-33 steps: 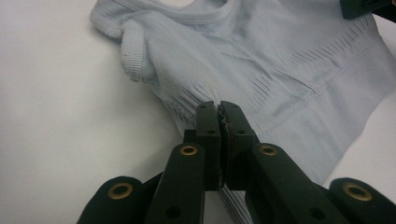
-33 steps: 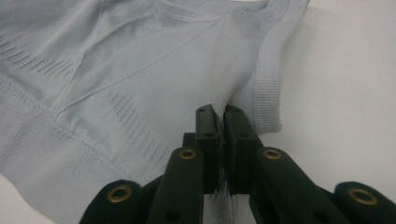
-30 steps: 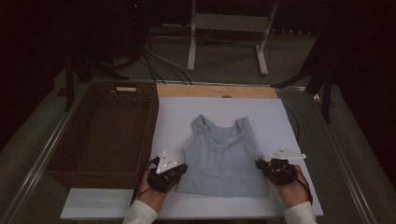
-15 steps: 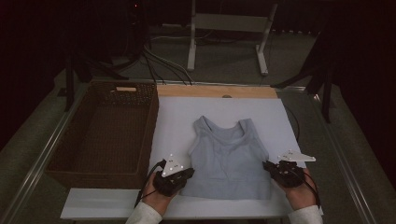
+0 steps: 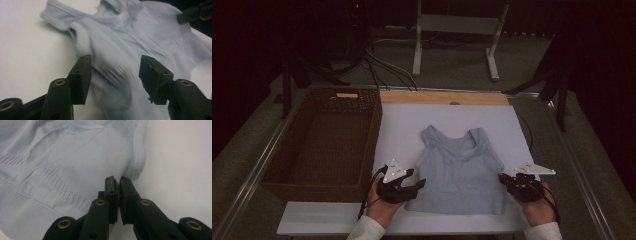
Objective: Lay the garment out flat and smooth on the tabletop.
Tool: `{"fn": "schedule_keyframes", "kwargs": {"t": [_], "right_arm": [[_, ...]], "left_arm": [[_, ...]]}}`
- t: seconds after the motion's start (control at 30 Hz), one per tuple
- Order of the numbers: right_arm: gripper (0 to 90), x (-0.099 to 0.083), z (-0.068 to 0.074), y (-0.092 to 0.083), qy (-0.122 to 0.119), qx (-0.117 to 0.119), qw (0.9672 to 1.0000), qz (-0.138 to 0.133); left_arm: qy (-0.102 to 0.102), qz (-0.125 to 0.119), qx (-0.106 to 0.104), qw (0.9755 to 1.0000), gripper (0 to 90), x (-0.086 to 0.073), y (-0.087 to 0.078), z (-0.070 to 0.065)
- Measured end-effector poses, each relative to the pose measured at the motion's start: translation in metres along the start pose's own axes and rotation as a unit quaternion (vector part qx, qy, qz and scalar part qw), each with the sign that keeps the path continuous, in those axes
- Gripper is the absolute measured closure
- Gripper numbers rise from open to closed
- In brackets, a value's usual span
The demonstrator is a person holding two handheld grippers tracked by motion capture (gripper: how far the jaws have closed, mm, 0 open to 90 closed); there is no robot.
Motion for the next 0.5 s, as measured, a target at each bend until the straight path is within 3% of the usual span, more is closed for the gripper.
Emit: {"fn": "schedule_keyframes", "kwargs": {"t": [0.27, 0.5], "right_arm": [[85.8, -0.002, -0.002, 0.000, 0.001, -0.001, 1.0000, 0.002], [85.6, -0.001, 0.001, 0.002, -0.004, 0.002, 1.0000, 0.002]], "left_arm": [[-0.024, -0.002, 0.010, 0.9997, 35.5, 0.014, 0.019, 0.012], [-0.041, 0.003, 0.007, 0.9991, 40.6, 0.024, 0.034, 0.019]]}}
Point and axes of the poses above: each handheld gripper's, and its own axes: y roughly forward along the jaws, x roughly out of its top, z roughly to its left, the point moved 3 cm from there along y, roughly forward along the jaws, and after that the axes turned 1 degree about -y, right-handed, at the moved point
